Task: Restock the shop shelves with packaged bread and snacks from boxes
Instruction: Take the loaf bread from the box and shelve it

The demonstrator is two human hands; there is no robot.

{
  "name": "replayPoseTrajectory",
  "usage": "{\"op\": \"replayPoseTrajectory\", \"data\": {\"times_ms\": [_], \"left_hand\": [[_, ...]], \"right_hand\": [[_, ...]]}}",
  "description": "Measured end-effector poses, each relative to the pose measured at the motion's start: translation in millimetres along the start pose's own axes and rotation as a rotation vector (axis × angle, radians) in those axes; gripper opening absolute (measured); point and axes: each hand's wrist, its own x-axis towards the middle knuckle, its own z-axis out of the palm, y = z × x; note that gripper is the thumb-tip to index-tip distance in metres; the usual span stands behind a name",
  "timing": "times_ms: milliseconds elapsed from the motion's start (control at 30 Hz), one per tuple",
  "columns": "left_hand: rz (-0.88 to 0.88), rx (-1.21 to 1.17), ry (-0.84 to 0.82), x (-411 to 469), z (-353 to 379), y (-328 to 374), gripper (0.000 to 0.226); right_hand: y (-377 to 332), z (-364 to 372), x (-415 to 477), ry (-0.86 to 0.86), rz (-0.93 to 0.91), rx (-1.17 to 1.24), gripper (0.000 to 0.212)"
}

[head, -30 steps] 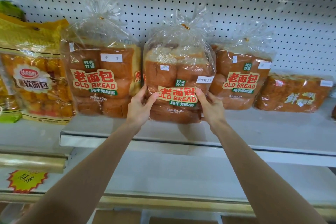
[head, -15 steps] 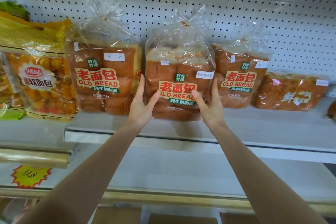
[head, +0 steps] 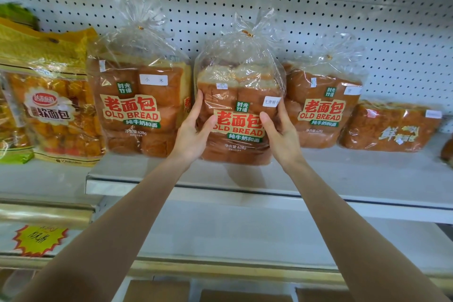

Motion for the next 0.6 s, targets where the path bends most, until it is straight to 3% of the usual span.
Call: {"op": "replayPoseTrajectory", "data": {"times_ms": [467,600], "left_hand": [[-0.013,0.028,0.000,-24.8,-4.5,20.5,0.071],[-0.030,0.064,0.029,-48.2,-11.7,40.6,0.086]], "right_hand": [[-9.1,-5.5,-19.6,0.020,0.008,0.023,0.070],[-37.0,-14.2,-44.8,0.021,-0.003,0.081,0.073]]}}
